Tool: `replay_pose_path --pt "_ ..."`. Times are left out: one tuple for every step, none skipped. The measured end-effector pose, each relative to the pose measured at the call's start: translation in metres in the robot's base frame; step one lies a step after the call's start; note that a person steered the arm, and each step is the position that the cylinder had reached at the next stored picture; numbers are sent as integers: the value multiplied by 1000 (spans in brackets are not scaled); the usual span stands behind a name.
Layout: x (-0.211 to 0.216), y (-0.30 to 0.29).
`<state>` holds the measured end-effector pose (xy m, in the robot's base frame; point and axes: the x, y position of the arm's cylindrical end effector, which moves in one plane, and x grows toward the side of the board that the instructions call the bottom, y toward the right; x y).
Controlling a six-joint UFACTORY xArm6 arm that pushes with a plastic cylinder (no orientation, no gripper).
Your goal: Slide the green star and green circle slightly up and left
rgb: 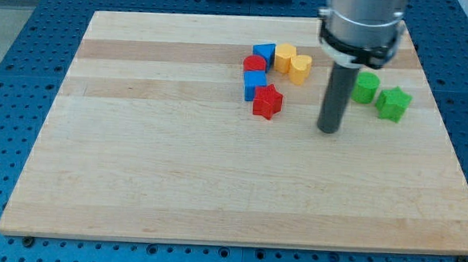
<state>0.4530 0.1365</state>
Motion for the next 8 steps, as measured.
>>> replay_pose_path --pt "1 39" --pt "1 79" --pt "1 106" --pt "-13 124" --pt "-30 136" --pt "-41 136" --pt "-42 129" --pt "-41 112"
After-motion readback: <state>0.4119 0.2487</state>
